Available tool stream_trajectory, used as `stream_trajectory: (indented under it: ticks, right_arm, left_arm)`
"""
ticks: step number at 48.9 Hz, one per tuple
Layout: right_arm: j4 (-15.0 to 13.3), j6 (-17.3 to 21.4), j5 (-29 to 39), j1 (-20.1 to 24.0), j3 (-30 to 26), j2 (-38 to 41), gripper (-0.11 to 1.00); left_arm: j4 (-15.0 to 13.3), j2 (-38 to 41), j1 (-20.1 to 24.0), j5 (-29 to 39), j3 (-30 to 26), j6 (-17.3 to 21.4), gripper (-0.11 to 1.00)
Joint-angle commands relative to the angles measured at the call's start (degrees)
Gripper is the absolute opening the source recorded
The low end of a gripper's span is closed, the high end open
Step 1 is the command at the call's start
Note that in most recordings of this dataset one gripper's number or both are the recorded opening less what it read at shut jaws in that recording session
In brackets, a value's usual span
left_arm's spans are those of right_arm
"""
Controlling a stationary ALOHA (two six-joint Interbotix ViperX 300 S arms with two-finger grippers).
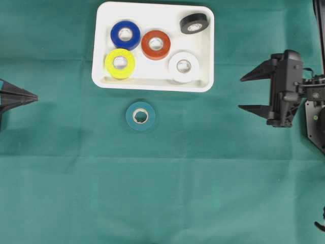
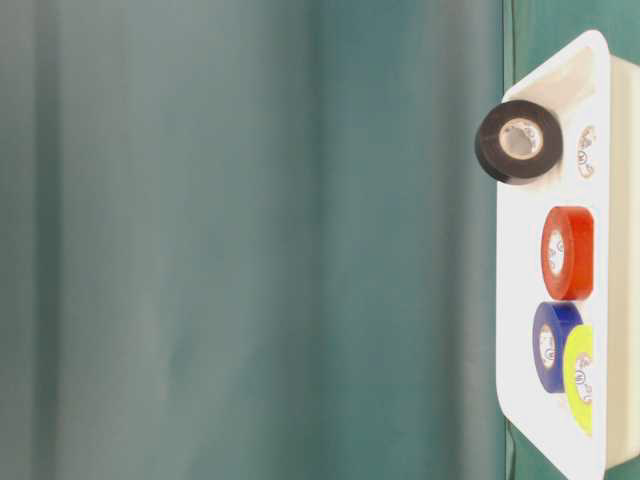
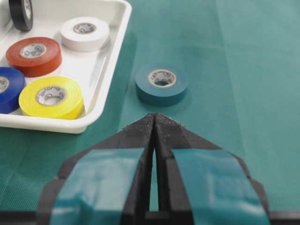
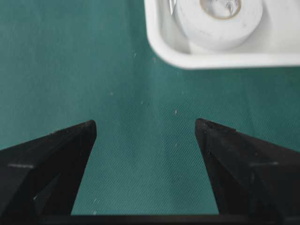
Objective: Put the tape into the white case with the right arm.
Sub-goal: 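Retract the right gripper to the right edge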
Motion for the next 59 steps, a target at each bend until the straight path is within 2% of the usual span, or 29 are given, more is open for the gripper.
stream_trajectory:
  ticks: [1,37,59]
  right_arm:
    - [0.18,0.0,-0.97,0.0,0.53,-1.23,0.54]
    - [0.18,0.0,-3.96,0.35,3.34,-2.55,0.54]
    - [0.18,0.0,-5.8,8.53,4.83,-2.64,0.53]
  left_arm:
    - [-0.09,0.44,0.09,-0.26,-0.7,0.0,0.0]
    - [-0.09,0.44,0.09,-0.26,-0.7,0.0,0.0]
    - [0.0,0.44,0.09,-0.26,-0.79,0.0,0.0]
